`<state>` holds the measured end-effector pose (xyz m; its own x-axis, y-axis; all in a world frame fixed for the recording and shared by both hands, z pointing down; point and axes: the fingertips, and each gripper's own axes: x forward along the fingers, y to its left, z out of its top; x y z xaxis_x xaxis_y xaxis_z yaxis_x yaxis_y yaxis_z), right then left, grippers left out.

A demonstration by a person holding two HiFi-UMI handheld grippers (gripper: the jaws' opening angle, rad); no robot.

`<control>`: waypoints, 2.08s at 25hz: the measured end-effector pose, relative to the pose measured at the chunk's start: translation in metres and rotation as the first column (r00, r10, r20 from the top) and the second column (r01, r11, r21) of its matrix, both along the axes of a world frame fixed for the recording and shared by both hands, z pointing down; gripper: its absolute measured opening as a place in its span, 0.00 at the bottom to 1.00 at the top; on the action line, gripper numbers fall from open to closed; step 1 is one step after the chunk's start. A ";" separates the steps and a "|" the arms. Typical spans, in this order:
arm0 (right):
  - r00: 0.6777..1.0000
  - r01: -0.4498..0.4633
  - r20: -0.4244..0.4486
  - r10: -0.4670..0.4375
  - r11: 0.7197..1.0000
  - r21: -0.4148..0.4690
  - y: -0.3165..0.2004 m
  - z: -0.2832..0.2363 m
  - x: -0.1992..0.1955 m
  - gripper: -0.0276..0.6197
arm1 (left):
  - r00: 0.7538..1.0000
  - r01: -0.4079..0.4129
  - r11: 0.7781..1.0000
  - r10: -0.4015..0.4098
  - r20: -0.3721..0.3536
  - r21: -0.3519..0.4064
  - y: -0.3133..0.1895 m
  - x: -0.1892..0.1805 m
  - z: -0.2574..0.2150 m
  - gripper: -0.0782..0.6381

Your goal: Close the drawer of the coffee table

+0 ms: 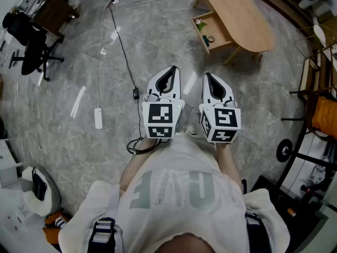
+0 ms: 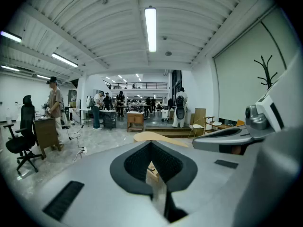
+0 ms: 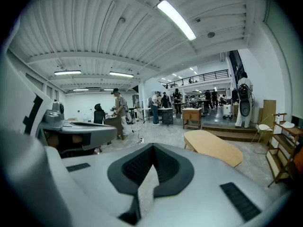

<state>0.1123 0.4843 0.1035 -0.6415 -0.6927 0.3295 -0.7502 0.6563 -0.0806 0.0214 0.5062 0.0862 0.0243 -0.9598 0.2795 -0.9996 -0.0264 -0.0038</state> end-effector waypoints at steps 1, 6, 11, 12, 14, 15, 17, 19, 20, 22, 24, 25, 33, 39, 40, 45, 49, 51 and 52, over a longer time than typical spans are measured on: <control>1.000 0.001 0.000 -0.001 1.000 0.002 -0.001 0.000 0.002 0.05 | 1.000 -0.003 1.000 0.003 -0.007 0.004 -0.001 0.002 0.000 0.12; 1.000 0.016 -0.002 -0.016 1.000 0.015 -0.007 -0.001 0.016 0.05 | 1.000 -0.001 1.000 0.001 -0.022 0.005 -0.009 0.016 0.003 0.12; 1.000 0.028 0.001 -0.028 1.000 0.011 -0.013 0.004 0.033 0.05 | 0.999 0.027 1.000 -0.027 -0.032 -0.008 -0.016 0.028 0.008 0.12; 0.999 0.032 0.005 -0.032 0.999 0.008 -0.013 0.005 0.035 0.05 | 0.999 0.033 0.999 -0.033 -0.035 -0.010 -0.017 0.030 0.009 0.12; 0.999 0.041 0.031 -0.041 0.999 -0.005 -0.013 0.008 0.041 0.05 | 0.998 0.045 0.999 -0.046 -0.042 -0.011 -0.017 0.033 0.011 0.12; 0.998 0.043 0.053 -0.042 0.999 -0.015 -0.014 0.009 0.044 0.05 | 0.998 0.050 0.999 -0.050 -0.044 -0.011 -0.018 0.034 0.012 0.12; 0.995 0.039 0.093 -0.036 0.998 -0.039 -0.018 0.011 0.048 0.05 | 0.997 0.055 0.998 -0.055 -0.044 -0.010 -0.022 0.035 0.013 0.12; 0.995 0.030 0.100 -0.025 0.998 -0.052 -0.023 0.014 0.051 0.05 | 0.997 0.062 0.998 -0.063 -0.050 -0.011 -0.027 0.033 0.014 0.12; 0.995 0.023 0.097 -0.018 0.998 -0.052 -0.027 0.016 0.052 0.05 | 0.997 0.064 0.998 -0.064 -0.053 -0.012 -0.031 0.031 0.015 0.12; 0.996 0.011 0.094 -0.006 0.999 -0.052 -0.038 0.019 0.050 0.05 | 0.997 0.056 0.998 -0.057 -0.053 -0.010 -0.043 0.027 0.017 0.12; 0.996 0.010 0.089 -0.005 0.998 -0.056 -0.049 0.025 0.045 0.05 | 0.997 0.046 0.999 -0.046 -0.054 -0.001 -0.057 0.021 0.020 0.12; 0.997 0.012 0.081 -0.007 0.998 -0.054 -0.056 0.028 0.041 0.05 | 0.997 0.042 0.999 -0.042 -0.059 0.005 -0.066 0.017 0.022 0.12; 0.999 -0.045 0.009 0.045 0.998 -0.037 -0.164 0.040 0.001 0.05 | 0.993 0.026 1.000 -0.025 -0.119 0.011 -0.185 -0.039 0.035 0.12; 0.998 -0.058 -0.032 0.057 0.998 -0.019 -0.266 0.030 -0.051 0.05 | 0.992 -0.033 0.999 0.035 -0.120 0.017 -0.290 -0.077 0.027 0.12; 0.998 -0.058 -0.038 0.057 0.998 -0.020 -0.282 0.029 -0.060 0.05 | 0.992 -0.041 0.999 0.043 -0.119 0.021 -0.306 -0.084 0.026 0.12; 0.996 -0.077 -0.054 0.075 0.996 -0.044 -0.356 0.030 -0.105 0.05 | 0.991 -0.077 0.995 0.082 -0.103 0.056 -0.384 -0.126 0.014 0.12; 0.994 -0.096 -0.058 0.093 0.994 -0.051 -0.398 0.032 -0.123 0.05 | 0.991 -0.086 0.994 0.092 -0.102 0.061 -0.429 -0.151 0.013 0.12; 0.994 -0.095 -0.062 0.092 0.994 -0.045 -0.413 0.030 -0.132 0.05 | 0.991 -0.077 0.995 0.083 -0.105 0.058 -0.444 -0.159 0.015 0.12; 0.994 -0.094 -0.063 0.091 0.995 -0.042 -0.420 0.030 -0.135 0.05 | 0.991 -0.072 0.996 0.078 -0.108 0.055 -0.450 -0.161 0.017 0.12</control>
